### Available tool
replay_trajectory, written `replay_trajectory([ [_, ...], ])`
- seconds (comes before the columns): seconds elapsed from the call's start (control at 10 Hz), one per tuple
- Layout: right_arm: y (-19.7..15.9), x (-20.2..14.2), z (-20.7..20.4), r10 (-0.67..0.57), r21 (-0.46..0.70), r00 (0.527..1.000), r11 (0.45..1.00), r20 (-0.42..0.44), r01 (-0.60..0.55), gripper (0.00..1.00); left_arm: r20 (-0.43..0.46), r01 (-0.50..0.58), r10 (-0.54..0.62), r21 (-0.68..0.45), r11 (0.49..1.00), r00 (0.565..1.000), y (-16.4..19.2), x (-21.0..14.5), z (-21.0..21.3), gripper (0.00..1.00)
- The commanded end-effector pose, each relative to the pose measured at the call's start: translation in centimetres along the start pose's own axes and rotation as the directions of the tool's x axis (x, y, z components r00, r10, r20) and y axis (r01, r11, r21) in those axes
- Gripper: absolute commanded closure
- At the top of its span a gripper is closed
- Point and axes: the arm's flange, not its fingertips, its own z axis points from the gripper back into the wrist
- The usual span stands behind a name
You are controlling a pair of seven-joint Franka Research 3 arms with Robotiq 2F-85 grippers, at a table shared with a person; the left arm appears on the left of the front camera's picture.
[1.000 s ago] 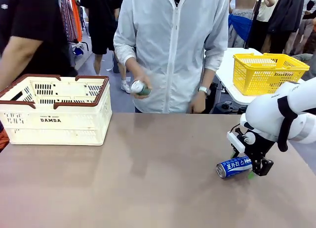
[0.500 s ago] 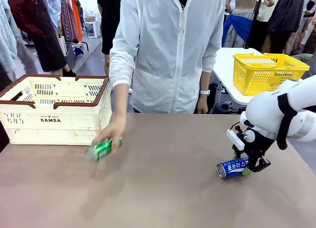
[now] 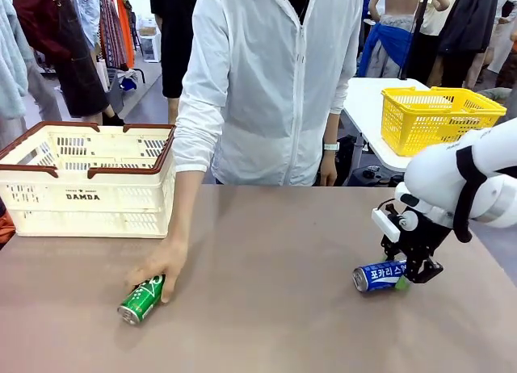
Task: Place the drinks into the Shopping basket.
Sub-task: Pick up one drink and place it into the Shopping basket.
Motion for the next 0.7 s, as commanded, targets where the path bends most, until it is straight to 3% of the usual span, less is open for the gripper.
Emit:
replay_trajectory([
  [0.0,1.3,1.8,3.8,-0.21,0.063,0.973,0.977,0.099,0.205,1.0,0.015,0.021,-0.021,-0.018,1.0,1.0,-0.1,0.0,0.1,0.0],
  [0.2,4.7,3.6,8.2,-0.379,0.094,0.917,0.924,0.127,0.369,1.0,0.015,0.021,-0.021,-0.018,1.0,1.0,-0.1,0.0,0.1,0.0],
  [0.3,6.9,4.2,9.5,-0.498,0.179,0.85,0.864,0.171,0.47,1.0,0.015,0.021,-0.021,-0.018,1.0,1.0,-0.1,0.0,0.1,0.0],
  [0.4,8.8,4.2,10.1,-0.624,0.219,0.745,0.781,0.238,0.585,1.0,0.015,0.021,-0.021,-0.018,1.0,1.0,-0.1,0.0,0.1,0.0],
  [0.6,11.4,3.0,10.0,-0.725,0.206,0.619,0.684,0.303,0.7,1.0,0.015,0.021,-0.021,-0.018,1.0,1.0,-0.1,0.0,0.1,0.0],
])
